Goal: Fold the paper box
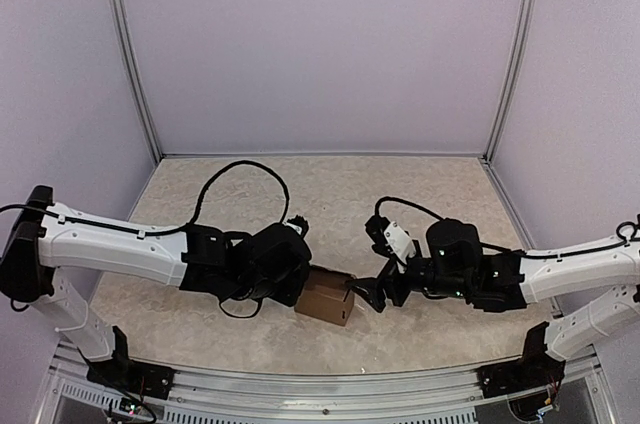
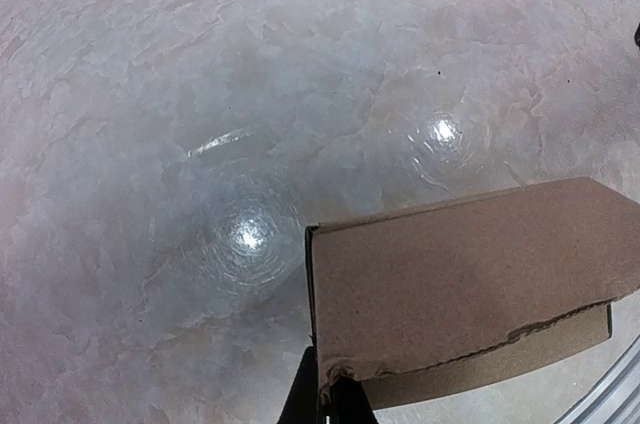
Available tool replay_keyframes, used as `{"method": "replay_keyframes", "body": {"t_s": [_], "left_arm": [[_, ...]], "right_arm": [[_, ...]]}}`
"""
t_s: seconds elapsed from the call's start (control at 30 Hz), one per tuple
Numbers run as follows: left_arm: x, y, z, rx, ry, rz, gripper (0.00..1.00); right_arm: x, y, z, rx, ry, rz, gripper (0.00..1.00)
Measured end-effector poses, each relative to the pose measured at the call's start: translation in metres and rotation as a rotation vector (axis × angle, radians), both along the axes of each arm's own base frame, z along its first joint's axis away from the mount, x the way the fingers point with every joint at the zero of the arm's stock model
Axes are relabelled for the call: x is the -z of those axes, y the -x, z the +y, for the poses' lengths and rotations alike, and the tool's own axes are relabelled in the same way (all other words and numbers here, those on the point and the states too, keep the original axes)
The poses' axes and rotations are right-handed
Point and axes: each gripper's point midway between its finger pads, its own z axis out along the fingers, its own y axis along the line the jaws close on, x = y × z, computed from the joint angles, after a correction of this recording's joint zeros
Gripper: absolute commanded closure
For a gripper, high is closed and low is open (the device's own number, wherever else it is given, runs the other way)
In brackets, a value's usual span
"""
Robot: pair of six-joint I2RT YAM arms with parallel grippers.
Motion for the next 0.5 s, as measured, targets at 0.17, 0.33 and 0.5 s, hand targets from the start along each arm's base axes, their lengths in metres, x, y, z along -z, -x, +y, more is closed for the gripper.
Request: {"method": "replay_keyframes", "body": {"t_s": [0.17, 0.33, 0.5], "left_arm": [[-0.001, -0.001, -0.003, -0.011, -0.018, 0.014, 1.00], [-0.002, -0.002, -0.006, -0.027, -0.028, 0.028, 1.00], [-0.003, -0.002, -0.008, -0.049, -0.024, 0.048, 1.00]], "right_arm": [[-0.021, 0.005, -0.017, 0.013, -0.014, -0.008, 0.00], [-0.025, 0.011, -0.031, 0.031, 0.008, 0.047, 0.00], [-0.016, 0.022, -0.035, 0.002, 0.046, 0.108, 0.13]]}}
